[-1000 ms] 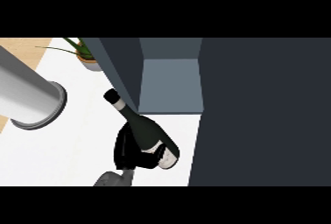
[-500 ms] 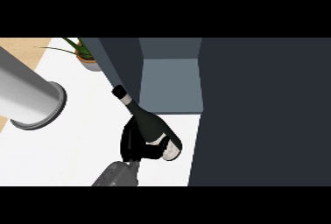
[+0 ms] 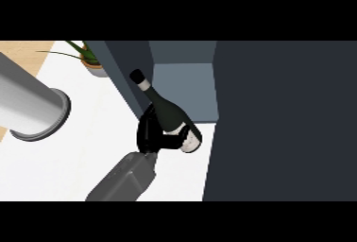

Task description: Pick up the wine, place it into the cabinet and close the cabinet

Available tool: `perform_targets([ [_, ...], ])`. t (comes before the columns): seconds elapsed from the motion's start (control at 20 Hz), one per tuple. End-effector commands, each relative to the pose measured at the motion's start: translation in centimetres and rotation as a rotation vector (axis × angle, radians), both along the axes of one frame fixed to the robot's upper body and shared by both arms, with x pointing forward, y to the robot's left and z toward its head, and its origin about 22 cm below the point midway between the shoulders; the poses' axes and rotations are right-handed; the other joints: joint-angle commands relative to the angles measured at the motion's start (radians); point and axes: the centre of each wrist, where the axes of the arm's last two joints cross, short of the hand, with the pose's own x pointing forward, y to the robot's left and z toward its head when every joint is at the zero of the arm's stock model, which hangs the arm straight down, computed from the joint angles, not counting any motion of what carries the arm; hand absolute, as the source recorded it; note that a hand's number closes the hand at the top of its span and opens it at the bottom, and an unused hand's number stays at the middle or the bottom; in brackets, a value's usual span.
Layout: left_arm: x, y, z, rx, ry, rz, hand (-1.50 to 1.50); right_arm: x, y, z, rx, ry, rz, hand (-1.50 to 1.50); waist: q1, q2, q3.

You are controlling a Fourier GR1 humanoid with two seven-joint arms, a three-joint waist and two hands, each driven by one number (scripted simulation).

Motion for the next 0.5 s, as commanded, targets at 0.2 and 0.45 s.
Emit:
perform_targets([
  [0.2, 2.8, -0.5, 0.9, -0.005, 0.021, 0.052, 1.50, 0.4, -1.0, -0.5, 0.017, -0.027, 0.014, -1.50, -0.012, 0.003, 0.000],
  [0.45, 5.7, 0.0, 2.6, -0.007, 0.012, 0.072, 1.50, 1.6, 0.6, -0.9, 0.019, -0.020, 0.030, -1.50, -0.013, 0.006, 0.000],
])
